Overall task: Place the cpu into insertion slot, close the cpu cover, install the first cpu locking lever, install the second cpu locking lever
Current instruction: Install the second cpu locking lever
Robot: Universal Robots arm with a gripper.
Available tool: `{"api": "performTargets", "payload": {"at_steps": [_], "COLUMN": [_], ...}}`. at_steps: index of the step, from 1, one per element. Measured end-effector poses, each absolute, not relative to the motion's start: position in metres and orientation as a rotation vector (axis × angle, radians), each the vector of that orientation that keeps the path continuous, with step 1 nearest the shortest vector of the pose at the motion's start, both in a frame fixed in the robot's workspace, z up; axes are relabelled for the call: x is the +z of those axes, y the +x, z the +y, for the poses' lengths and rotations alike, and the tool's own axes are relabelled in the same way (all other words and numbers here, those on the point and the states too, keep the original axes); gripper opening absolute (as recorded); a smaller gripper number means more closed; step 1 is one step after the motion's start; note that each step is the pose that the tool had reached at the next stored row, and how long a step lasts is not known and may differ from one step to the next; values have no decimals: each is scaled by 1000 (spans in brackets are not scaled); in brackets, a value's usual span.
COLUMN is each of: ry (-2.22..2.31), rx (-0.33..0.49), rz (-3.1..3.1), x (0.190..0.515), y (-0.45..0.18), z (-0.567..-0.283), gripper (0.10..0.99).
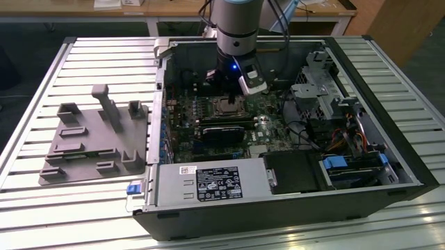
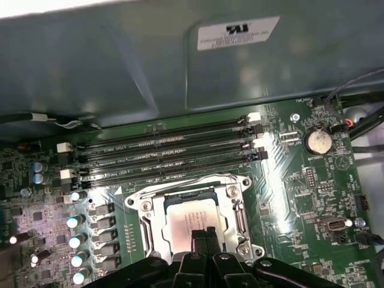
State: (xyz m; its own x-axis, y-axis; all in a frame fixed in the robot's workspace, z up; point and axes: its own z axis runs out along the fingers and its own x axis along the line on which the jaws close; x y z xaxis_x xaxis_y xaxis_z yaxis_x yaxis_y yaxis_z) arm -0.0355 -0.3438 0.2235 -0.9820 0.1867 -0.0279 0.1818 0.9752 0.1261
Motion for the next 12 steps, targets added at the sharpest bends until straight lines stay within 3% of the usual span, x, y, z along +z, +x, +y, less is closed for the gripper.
{"api": "performTargets", "payload": {"at_steps": [12], "ry": [287], "rx": [191], "rz": [3082], "x": [232], "y": [-36], "z": [-343], "gripper": [102]}}
